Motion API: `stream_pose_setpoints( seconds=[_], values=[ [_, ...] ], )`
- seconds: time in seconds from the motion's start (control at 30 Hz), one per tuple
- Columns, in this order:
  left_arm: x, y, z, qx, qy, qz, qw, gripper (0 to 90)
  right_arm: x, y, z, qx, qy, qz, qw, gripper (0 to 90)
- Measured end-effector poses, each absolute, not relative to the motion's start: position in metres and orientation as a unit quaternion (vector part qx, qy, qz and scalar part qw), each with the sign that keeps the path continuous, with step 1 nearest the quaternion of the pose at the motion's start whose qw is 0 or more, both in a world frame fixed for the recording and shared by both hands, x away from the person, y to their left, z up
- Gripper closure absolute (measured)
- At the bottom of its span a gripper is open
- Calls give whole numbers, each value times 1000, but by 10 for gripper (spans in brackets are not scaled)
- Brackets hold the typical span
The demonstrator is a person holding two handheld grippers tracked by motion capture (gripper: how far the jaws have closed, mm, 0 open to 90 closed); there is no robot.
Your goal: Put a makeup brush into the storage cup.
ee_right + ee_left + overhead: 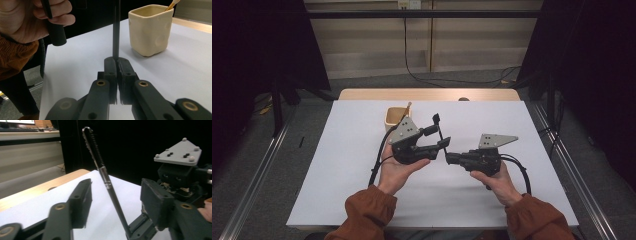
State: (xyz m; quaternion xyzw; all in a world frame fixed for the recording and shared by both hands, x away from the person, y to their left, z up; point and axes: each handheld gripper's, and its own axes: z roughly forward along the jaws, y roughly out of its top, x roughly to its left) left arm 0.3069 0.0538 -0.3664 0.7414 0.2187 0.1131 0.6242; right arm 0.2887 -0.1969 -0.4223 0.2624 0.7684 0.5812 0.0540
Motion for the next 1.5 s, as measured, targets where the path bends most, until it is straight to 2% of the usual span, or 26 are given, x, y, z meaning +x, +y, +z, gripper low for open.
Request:
stream_pose_setpoints(
  seconds=[0.3, 0.53, 0.93, 1.13, 1.5],
  values=[
    [312, 53, -369, 736, 232, 95, 629, 702, 289, -198, -423, 265, 767, 582, 55, 864],
    [314, 53, -369, 732, 242, 87, 630, 799, 289, -198, -424, 265, 767, 581, 54, 865],
    [313, 49, -368, 733, 224, 56, 640, 844, 289, -196, -425, 260, 769, 582, 51, 860],
    [311, 47, -366, 735, 214, 62, 640, 857, 288, -196, -423, 255, 766, 588, 47, 861],
    [312, 46, -367, 735, 214, 59, 640, 858, 288, -198, -422, 254, 763, 593, 49, 799]
  ],
)
